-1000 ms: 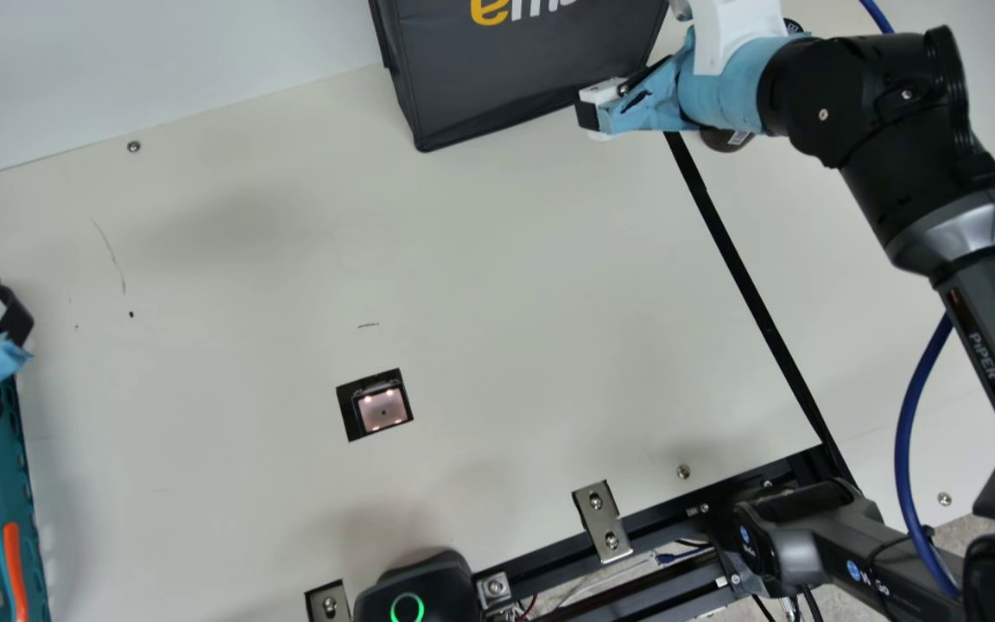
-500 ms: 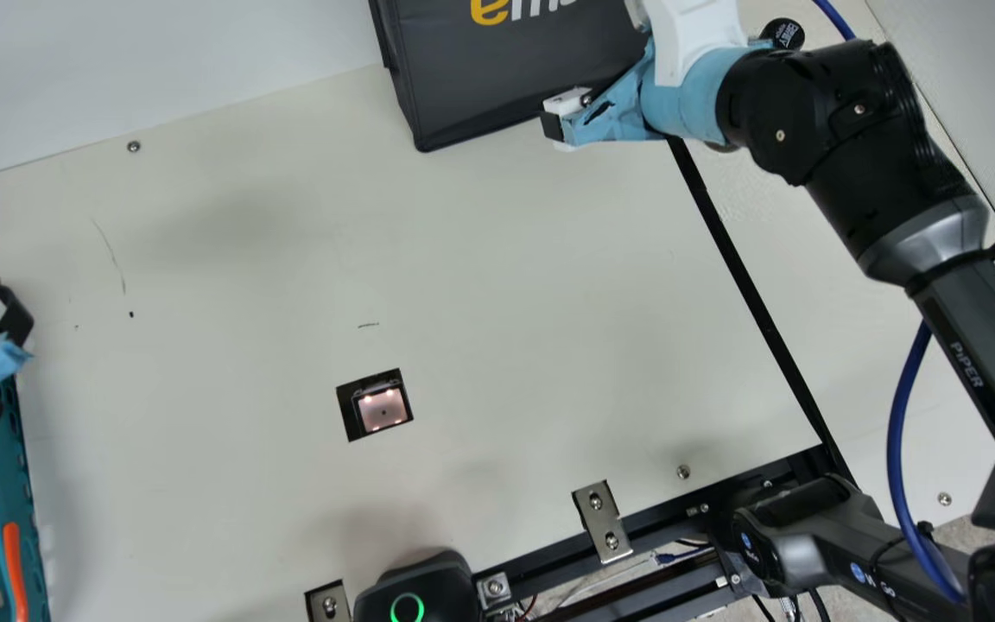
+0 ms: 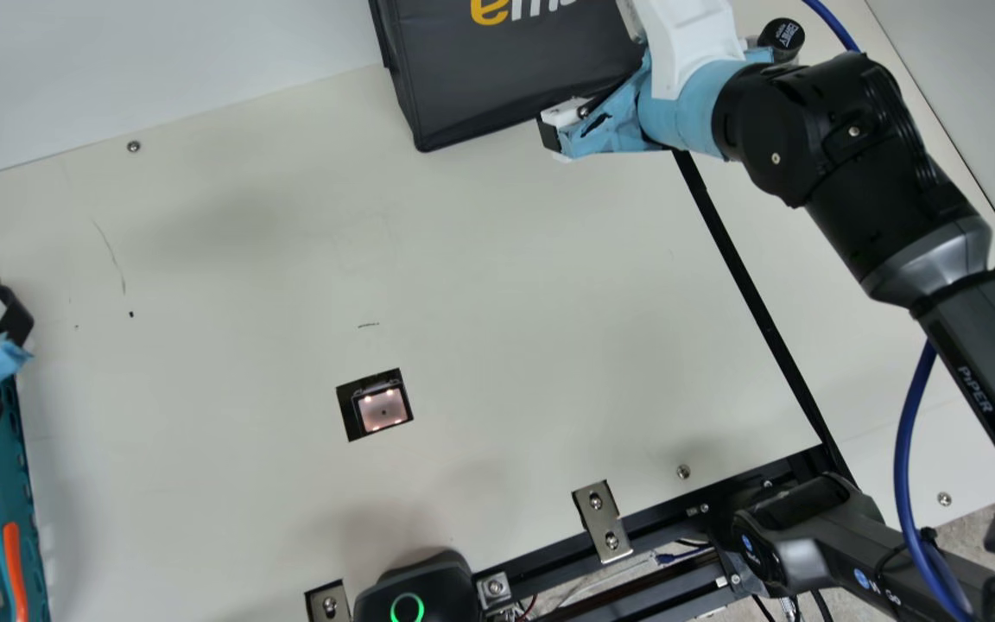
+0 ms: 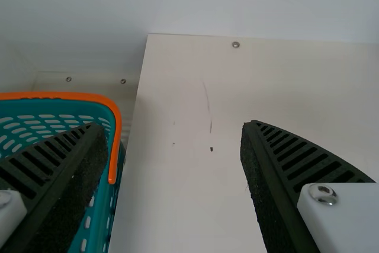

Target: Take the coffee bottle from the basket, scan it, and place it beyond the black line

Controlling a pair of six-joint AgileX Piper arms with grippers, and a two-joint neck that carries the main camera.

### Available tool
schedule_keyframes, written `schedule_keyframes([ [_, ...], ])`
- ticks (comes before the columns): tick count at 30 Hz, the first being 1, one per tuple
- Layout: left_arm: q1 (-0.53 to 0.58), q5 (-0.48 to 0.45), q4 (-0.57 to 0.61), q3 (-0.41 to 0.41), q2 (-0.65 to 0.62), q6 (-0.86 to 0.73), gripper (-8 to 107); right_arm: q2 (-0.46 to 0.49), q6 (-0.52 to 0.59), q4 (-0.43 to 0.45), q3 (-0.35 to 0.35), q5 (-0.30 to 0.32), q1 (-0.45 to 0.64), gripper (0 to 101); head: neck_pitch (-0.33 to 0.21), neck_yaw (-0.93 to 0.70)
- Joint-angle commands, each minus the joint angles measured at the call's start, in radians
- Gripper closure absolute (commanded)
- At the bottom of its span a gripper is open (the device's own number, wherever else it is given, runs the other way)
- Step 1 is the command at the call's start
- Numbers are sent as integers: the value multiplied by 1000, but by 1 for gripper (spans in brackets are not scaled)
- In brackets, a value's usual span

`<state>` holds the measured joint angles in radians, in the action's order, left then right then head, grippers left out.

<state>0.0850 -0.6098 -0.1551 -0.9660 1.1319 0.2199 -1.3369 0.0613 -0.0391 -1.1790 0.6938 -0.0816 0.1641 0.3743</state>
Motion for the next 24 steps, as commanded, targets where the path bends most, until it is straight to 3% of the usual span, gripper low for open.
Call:
schedule_keyframes([
  [1,-2,-43,9,-14,-27,-17,9,43,0,2,-3,40,4,10,-26,-67],
  [13,-23,-253,73,-98,-158,-110,9,253,-8,22,-17,223,29,10,-26,-347],
  [24,-42,-445,132,-175,-278,-196,9,446,-16,39,-29,391,53,10,-26,-347],
])
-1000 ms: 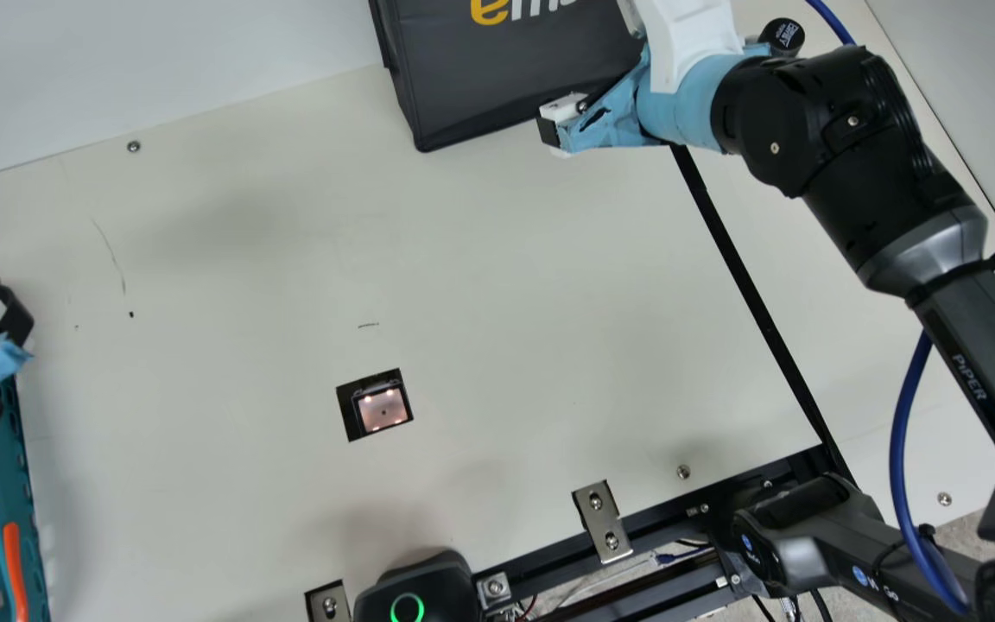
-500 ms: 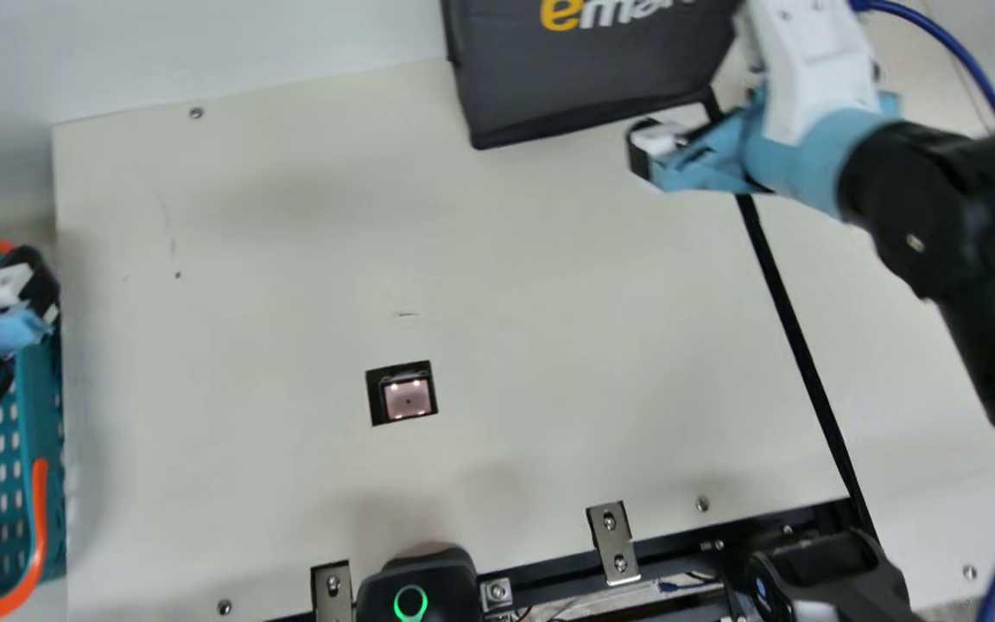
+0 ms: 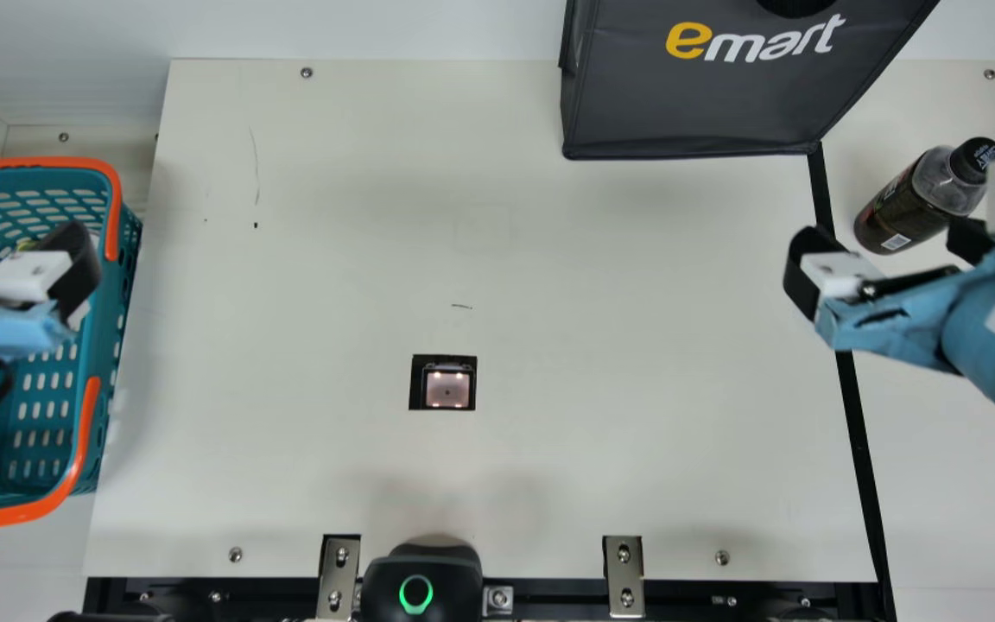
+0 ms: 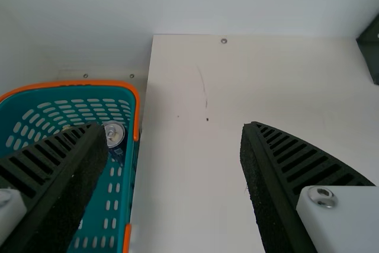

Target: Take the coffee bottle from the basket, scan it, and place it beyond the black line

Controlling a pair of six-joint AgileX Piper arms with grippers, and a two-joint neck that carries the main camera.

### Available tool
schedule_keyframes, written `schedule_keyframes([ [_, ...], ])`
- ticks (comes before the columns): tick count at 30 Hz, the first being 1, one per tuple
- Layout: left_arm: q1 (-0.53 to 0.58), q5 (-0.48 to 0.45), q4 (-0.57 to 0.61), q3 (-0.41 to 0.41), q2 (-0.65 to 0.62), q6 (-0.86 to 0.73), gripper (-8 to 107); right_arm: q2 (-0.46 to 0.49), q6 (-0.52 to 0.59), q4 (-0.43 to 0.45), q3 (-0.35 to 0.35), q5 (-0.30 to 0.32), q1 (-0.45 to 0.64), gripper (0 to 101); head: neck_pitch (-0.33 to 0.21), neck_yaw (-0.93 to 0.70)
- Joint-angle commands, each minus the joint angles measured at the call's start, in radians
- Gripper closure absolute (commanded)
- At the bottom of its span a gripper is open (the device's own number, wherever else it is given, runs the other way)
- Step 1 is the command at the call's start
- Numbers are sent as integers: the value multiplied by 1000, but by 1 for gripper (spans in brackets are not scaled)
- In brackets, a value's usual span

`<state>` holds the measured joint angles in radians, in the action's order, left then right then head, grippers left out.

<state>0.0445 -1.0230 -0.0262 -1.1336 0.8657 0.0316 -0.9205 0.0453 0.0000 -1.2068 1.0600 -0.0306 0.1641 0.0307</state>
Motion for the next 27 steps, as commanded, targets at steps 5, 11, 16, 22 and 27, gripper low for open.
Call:
schedule_keyframes([
  [5,-10,-120,30,-42,-66,-46,9,117,-4,8,-7,101,12,10,-26,-3],
  [11,-17,-174,52,-70,-106,-76,9,172,-7,12,-11,153,19,10,-26,-3],
  [16,-17,-192,52,-70,-110,-78,9,182,-7,12,-12,162,19,10,-26,-3],
  [22,-17,-192,52,-70,-110,-78,9,182,-7,12,-12,162,19,10,-26,-3],
  [27,-17,-192,52,-70,-110,-78,9,182,-7,13,-12,162,19,10,-26,-3],
])
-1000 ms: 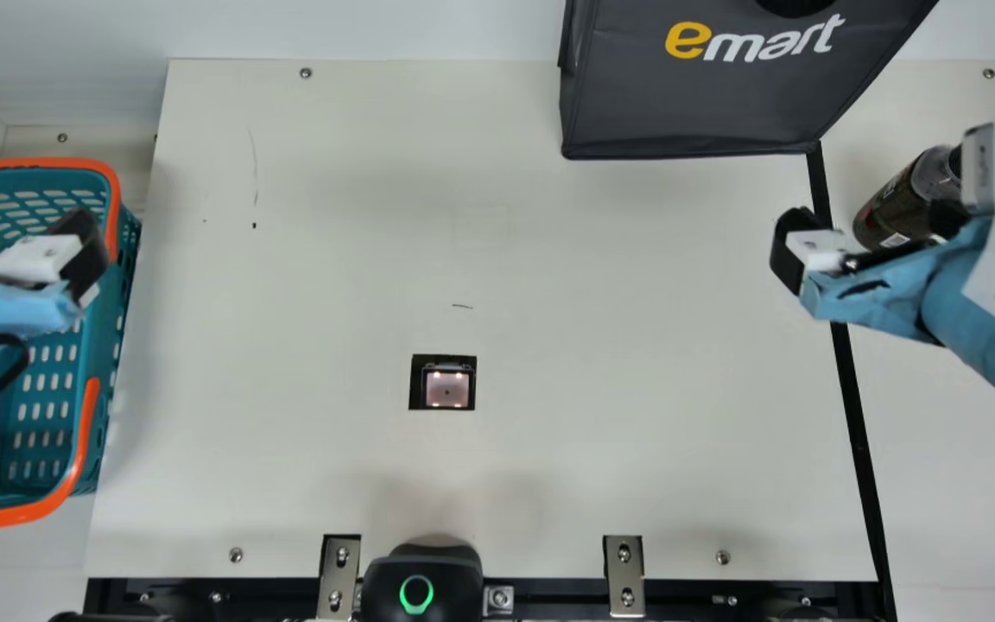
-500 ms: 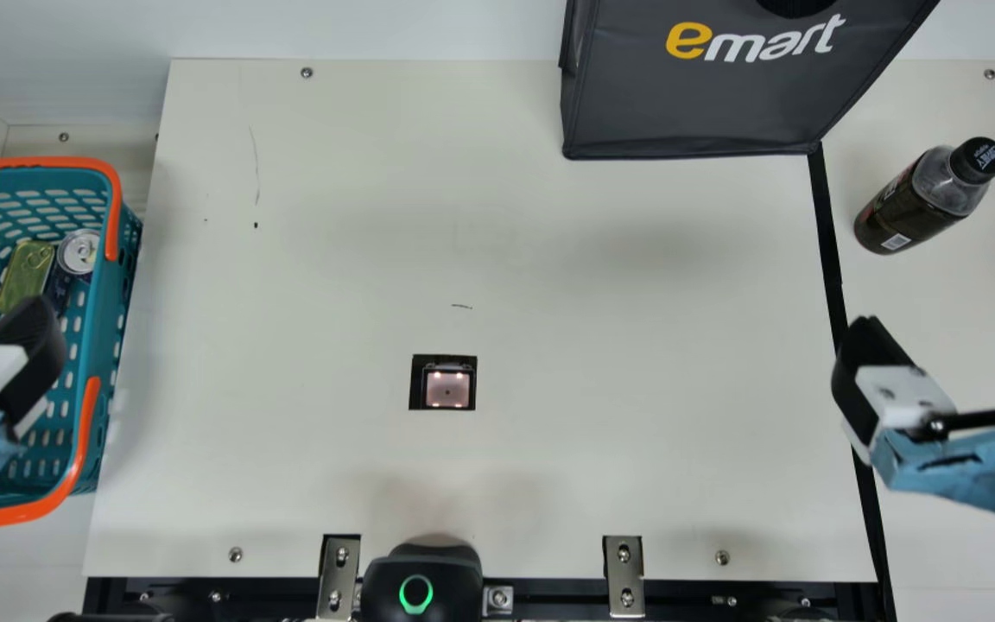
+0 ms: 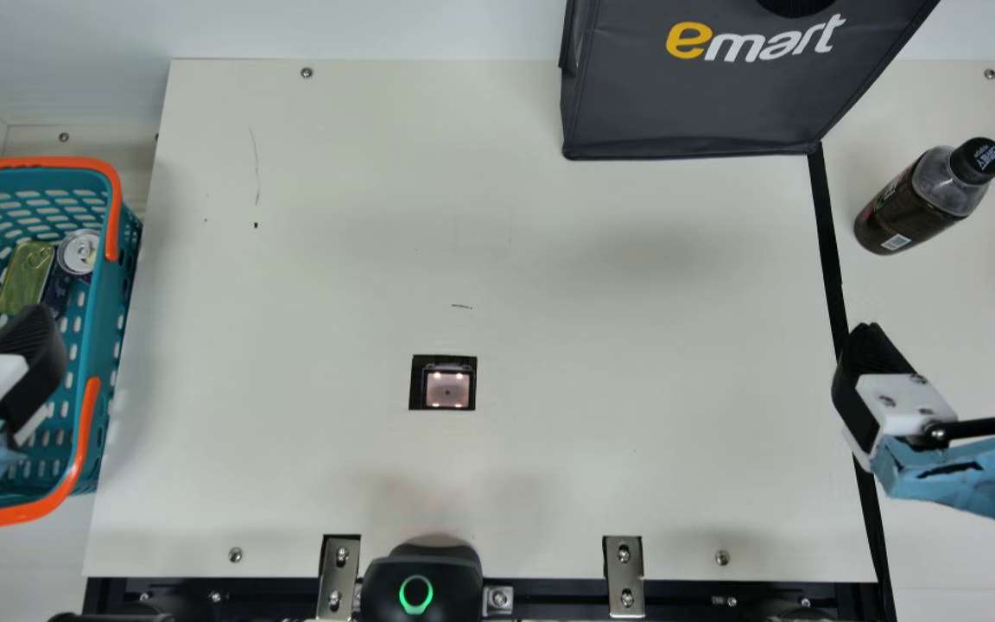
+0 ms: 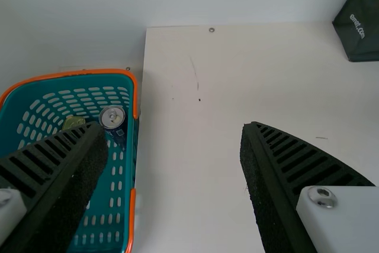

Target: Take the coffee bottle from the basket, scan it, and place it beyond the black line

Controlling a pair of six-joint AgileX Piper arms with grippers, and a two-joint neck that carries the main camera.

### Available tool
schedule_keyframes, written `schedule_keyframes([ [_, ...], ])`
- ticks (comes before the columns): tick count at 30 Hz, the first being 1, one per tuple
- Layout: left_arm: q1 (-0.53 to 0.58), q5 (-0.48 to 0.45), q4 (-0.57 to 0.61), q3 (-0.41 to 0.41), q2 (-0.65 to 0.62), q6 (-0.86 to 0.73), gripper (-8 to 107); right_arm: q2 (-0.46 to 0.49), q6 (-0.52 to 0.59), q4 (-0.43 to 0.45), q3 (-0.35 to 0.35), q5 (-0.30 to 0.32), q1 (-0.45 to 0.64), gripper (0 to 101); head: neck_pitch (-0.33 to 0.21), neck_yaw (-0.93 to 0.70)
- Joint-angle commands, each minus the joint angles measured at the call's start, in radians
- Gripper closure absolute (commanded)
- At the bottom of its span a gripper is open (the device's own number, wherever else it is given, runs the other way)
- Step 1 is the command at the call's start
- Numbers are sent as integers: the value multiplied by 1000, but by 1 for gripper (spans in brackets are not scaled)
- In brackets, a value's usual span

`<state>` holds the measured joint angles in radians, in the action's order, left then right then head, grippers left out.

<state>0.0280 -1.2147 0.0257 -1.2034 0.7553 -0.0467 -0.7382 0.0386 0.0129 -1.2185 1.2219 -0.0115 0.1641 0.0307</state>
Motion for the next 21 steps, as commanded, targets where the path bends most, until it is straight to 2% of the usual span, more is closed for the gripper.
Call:
schedule_keyframes([
  [1,0,0,0,0,0,0,9,0,0,0,0,0,0,10,-26,-3],
  [21,0,0,0,0,0,0,9,0,0,0,0,0,0,10,-26,-3],
])
